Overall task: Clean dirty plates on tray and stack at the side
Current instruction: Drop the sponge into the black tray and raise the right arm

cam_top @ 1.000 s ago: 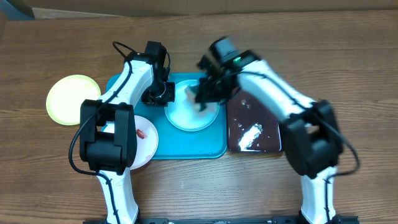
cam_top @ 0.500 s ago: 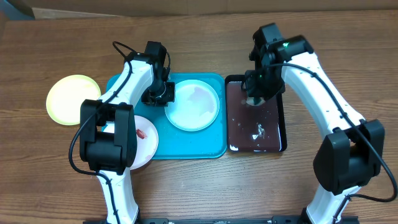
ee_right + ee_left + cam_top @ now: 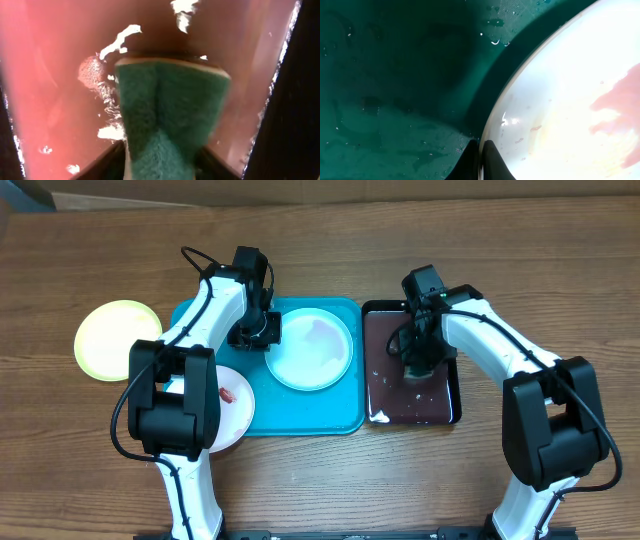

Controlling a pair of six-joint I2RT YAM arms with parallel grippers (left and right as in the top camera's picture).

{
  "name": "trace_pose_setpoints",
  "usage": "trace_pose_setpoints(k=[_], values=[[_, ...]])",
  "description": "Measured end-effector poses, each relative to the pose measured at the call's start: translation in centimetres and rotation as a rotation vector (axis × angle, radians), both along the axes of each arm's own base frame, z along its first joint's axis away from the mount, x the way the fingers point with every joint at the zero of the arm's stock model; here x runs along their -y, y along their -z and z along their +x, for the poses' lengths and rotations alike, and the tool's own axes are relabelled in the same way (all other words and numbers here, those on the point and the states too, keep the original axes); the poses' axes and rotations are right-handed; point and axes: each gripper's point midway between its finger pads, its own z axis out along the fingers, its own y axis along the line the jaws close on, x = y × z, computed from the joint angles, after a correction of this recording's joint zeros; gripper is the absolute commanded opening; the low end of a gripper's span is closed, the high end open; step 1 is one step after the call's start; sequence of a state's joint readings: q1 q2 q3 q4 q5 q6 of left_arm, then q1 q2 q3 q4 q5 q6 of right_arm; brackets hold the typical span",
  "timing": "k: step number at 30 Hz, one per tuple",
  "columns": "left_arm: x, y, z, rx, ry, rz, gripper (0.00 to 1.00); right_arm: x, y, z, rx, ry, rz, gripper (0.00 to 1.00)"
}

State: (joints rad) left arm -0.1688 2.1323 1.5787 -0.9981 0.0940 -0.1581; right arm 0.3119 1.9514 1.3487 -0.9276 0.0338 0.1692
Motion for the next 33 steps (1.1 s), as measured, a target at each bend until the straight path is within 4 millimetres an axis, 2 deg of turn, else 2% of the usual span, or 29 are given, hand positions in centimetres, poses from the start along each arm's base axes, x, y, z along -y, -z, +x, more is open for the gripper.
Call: trace_pose_setpoints(k=[1, 4, 6, 9, 10, 11, 12, 17, 20, 22, 24, 30, 33], values=[[0.0, 0.0, 0.0, 0.000, 0.000, 0.000, 0.08, 0.0, -0.1, -0.1, -0.004, 0.000, -0.001, 0.71], [0.0, 0.0, -0.1, -0.002, 0.000, 0.001, 0.16, 0.3, -0.8, -0.2, -0.024, 0.000, -0.008, 0.88], [0.0, 0.0, -0.1, -0.004, 0.000, 0.002, 0.20, 0.6, -2.3, 0.9, -0.005, 0.019, 0.000, 1.00], [0.0, 0.0, -0.1, -0.004, -0.001, 0.002, 0.20, 2.2, -5.7, 4.1, 0.072, 0.095, 0.040, 1.00], [0.0, 0.0, -0.1, -0.004, -0.001, 0.001, 0.20, 3.6, -7.1, 5.7, 0.114, 0.146, 0.068, 1.00], [0.0, 0.0, -0.1, -0.003, -0.001, 0.001, 0.20, 3.9, -7.3, 5.9, 0.123, 0.155, 0.070, 1.00], [0.0, 0.0, 0.0, 0.000, -0.001, 0.001, 0.20, 5.2, -7.9, 6.7, 0.141, 0.196, 0.093, 1.00], [0.0, 0.0, 0.0, -0.002, -0.008, 0.001, 0.20, 11.6, -8.2, 7.1, 0.134, 0.384, 0.159, 1.00], [0.0, 0.2, 0.1, 0.006, -0.013, -0.001, 0.21, 14.1, -8.2, 7.0, 0.134, 0.454, 0.172, 1.00], [0.0, 0.7, 0.3, 0.017, -0.023, -0.003, 0.17, 15.1, -8.2, 6.9, 0.135, 0.484, 0.180, 1.00], [0.2, 0.9, 0.2, 0.025, -0.034, -0.018, 0.04, 15.6, -8.2, 6.8, 0.135, 0.498, 0.183, 1.00], [0.4, 0.6, -0.2, 0.036, -0.044, -0.032, 0.04, 16.0, -8.2, 6.8, 0.134, 0.512, 0.193, 1.00], [0.2, 0.4, -1.3, -0.015, -0.046, -0.023, 0.04, 15.9, -8.2, 6.8, 0.133, 0.512, 0.196, 1.00]])
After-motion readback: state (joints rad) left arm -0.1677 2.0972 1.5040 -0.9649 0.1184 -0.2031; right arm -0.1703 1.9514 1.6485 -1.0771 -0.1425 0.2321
